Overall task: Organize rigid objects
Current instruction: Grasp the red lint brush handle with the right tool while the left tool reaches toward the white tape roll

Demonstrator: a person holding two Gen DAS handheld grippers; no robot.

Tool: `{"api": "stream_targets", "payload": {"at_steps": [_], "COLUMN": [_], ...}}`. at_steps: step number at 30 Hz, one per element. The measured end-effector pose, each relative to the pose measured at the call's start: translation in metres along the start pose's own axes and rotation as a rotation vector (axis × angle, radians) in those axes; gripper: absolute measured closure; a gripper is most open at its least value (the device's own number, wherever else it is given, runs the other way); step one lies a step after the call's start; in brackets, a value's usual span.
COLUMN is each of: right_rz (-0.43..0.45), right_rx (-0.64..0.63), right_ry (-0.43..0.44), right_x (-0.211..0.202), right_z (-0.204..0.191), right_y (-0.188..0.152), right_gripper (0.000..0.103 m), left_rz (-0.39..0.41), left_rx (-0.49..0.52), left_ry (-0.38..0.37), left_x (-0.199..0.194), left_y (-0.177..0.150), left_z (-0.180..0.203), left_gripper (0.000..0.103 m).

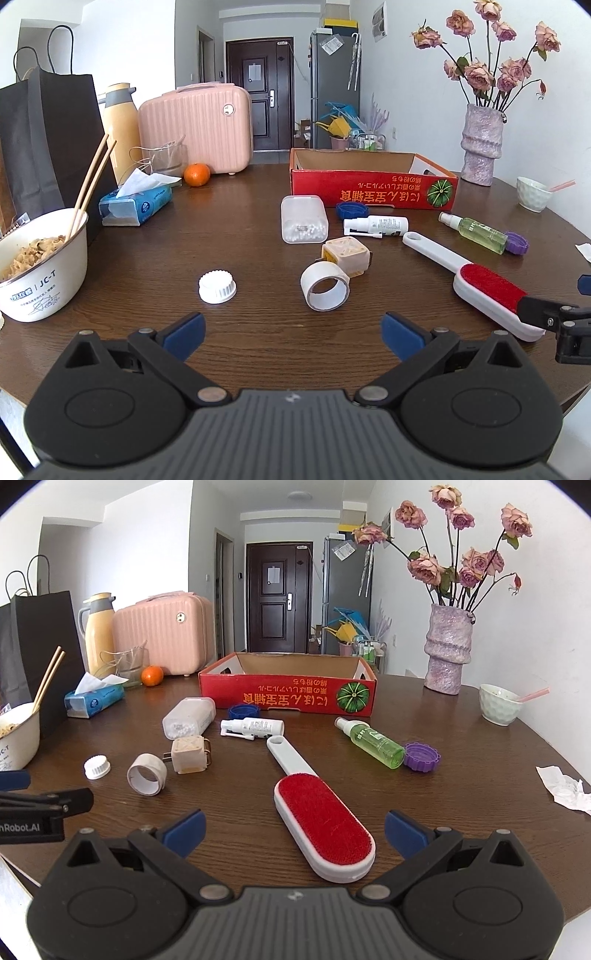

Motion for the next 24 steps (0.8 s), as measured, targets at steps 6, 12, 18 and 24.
{"api": "stream_targets", "payload": {"at_steps": [6, 12, 18, 24], "right_rz": [-0.038, -0.084, -0.131, -0.185], "right_rx": [-0.015, -0.034, -0.053, -0.042], "right_ry": [0.000, 0.011, 0.038, 0.088], "right_x": [0.024, 0.051, 0.076, 0.099], "right_z": [0.005, 0.015, 0.024, 0.030], "right_y": [0.004, 0.008, 0.013, 0.014], "right_gripper": [0.001, 0.002, 0.002, 0.009], "left_rz": [-0.031, -0.058, -0.072, -0.082], "left_rx": [0.000, -0.003, -0.003, 0.000], "left_ry": [0.002, 0.009, 0.002, -0.008], "left_x": [0.019, 0.035, 0.047, 0.058], "left_y": [0.003, 0.006, 0.011, 0.014], "left_z": [0.000, 0.000, 0.003, 0.006], "left_gripper": [0.000, 0.000, 0.000, 0.000]}}
Point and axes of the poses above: each gripper's, at about its wrist camera, not at the fingertips, and x roughly the way its jaws point, z to its right, y to its top, the point moved 5 cm from there along x, roughly the way its jaws point, and after that the axes turned 5 degrees about -z, right-handed, at the moved point
